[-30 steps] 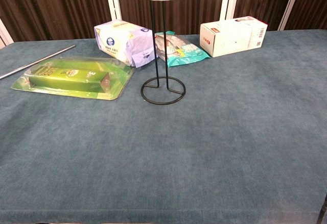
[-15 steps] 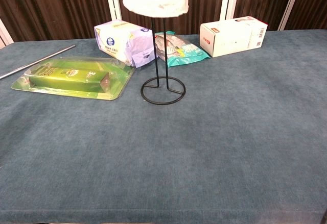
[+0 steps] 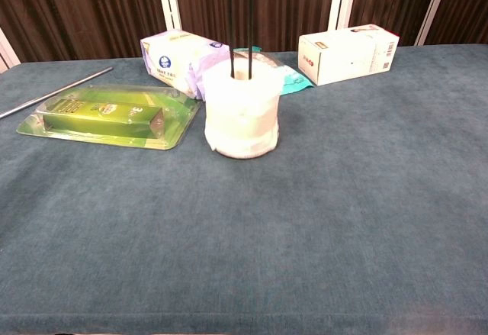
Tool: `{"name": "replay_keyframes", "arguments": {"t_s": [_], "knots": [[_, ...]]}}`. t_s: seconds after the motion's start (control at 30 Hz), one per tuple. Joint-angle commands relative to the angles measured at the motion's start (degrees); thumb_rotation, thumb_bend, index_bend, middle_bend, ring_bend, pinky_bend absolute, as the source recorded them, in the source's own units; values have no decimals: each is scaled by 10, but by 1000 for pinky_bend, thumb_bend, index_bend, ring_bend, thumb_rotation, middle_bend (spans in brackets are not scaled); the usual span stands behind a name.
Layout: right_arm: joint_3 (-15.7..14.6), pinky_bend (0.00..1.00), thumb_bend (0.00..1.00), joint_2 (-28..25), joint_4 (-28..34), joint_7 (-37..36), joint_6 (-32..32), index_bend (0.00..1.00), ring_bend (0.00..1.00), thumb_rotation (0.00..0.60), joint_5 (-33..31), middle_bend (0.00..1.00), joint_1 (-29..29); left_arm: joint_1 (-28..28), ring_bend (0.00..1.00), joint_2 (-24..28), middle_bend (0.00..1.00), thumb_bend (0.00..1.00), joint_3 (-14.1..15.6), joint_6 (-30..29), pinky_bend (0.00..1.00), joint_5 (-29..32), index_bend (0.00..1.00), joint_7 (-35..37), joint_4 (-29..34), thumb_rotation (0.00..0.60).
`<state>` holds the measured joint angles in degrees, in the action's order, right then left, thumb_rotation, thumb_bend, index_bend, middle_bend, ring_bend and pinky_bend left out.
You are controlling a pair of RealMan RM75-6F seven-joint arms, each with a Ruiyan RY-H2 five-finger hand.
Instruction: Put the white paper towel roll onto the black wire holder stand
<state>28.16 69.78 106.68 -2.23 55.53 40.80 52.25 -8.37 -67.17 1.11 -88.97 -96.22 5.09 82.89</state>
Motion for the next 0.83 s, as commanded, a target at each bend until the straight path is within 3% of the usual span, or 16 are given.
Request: {"name": "replay_keyframes", "arguments": {"t_s": [0.03, 0.13, 0.2, 0.3, 0.4, 0.53, 0.6, 0.67, 0.83], "knots": [[-26, 0, 166, -37, 43, -12, 23, 0, 0, 600, 80, 0, -50, -1, 22, 3, 63, 462, -1, -1, 72, -2, 0, -2, 7, 600], [-89, 0, 168, -61, 77, -3, 89, 0, 0, 600, 208, 0, -123, 0, 22, 7, 63, 462, -2, -6, 72, -3, 0, -4, 12, 600], [-155, 0, 173, -71, 75, 15, 147, 0, 0, 600, 311, 0, -184, 1, 22, 8, 63, 463, -3, -9, 72, -4, 0, -5, 14, 600], [-265, 0, 176, -86, 43, 82, 199, 0, 0, 600, 424, 0, -262, 3, 22, 1, 63, 462, -2, -15, 72, -8, 0, -8, 8, 600], [-333, 0, 177, -58, -22, 165, 252, 0, 0, 600, 475, 0, -331, 4, 22, -5, 63, 462, -1, -19, 72, -12, 0, -1, -3, 600], [-358, 0, 178, 6, -92, 199, 321, 0, 0, 600, 453, 0, -417, 7, 22, -4, 63, 463, 2, -25, 72, -18, 0, -1, -5, 600], [-375, 0, 176, -2, -85, 217, 305, 0, 0, 600, 452, 0, -426, 8, 22, -3, 62, 463, 4, -30, 72, -23, 0, 1, -5, 600], [-355, 0, 169, 6, -98, 208, 337, 0, 0, 600, 469, 0, -431, 7, 22, -1, 62, 463, 5, -31, 72, -27, 0, 10, -4, 600], [-347, 0, 166, 17, -107, 227, 344, 0, 0, 600, 478, 0, -444, 7, 22, -2, 62, 462, 3, -30, 72, -24, 0, 4, -8, 600]]}}
